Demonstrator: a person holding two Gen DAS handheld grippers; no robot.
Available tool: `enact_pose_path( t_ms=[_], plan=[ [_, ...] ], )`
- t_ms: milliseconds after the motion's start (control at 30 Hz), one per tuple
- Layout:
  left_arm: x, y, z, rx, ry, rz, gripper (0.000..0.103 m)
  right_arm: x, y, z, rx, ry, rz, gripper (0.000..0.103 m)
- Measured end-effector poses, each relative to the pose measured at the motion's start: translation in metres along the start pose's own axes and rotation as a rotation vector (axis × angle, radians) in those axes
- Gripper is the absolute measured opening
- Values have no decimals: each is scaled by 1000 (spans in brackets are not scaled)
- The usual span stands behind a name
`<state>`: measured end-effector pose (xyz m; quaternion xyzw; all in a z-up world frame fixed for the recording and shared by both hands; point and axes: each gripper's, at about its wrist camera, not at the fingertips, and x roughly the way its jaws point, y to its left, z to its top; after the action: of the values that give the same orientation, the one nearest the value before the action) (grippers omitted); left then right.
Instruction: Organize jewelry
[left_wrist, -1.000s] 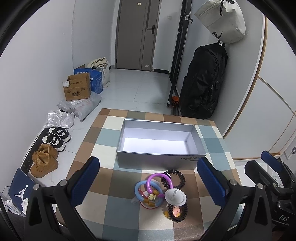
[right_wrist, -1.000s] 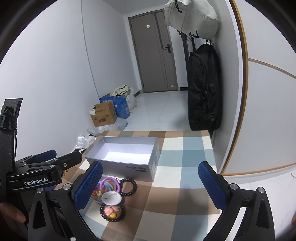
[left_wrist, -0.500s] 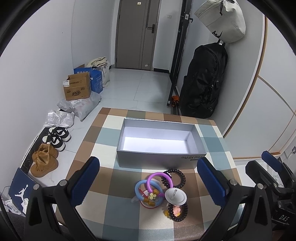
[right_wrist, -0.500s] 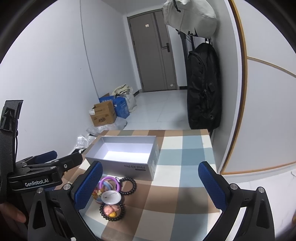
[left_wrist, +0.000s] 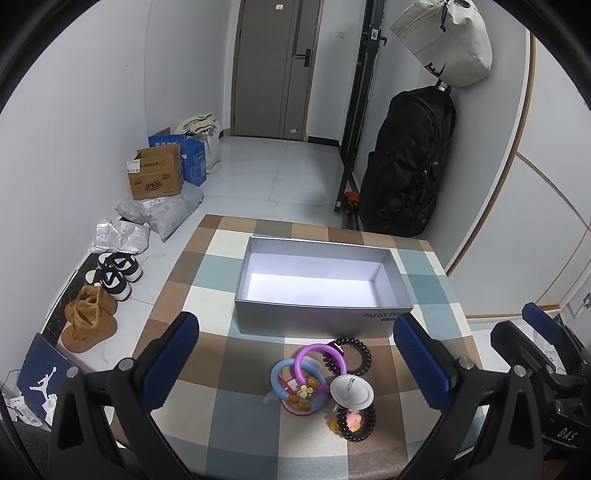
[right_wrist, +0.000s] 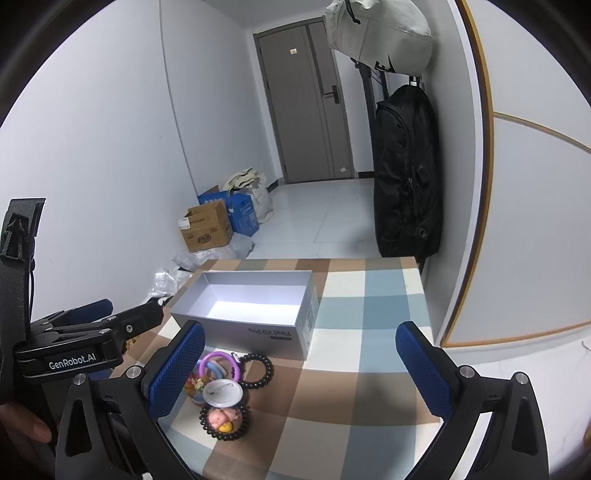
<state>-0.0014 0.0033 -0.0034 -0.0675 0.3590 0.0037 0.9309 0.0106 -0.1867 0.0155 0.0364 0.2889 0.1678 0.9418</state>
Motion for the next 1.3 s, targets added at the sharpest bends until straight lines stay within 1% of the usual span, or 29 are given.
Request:
enact_pose_path(
  t_ms=[400,567,800,900,967,1133,1200,1300],
  plan=[
    [1,0,-1,-2,9,-14,102,1,0,0,0,5,1,103],
    [5,2,-1,-8,38,-37,102,2,1,0,-3,9,-7,103],
    [8,3,1,-15,61,-61,102,10,1,-2,5,43,0,103],
    [13,7,2,-25,96,-74,102,17,0,-4,20,79,22,103],
    [16,14,3,-50,123,-113,102,22,-1,-7,27,109,41,103],
    [23,33,8,-111,164,-158,102,42,3,-17,53,238,147,103],
    [27,37,9,-126,176,-164,102,52,8,-24,50,299,186,103],
    [34,48,10,-151,196,-159,102,63,20,-34,12,356,220,103]
  ],
)
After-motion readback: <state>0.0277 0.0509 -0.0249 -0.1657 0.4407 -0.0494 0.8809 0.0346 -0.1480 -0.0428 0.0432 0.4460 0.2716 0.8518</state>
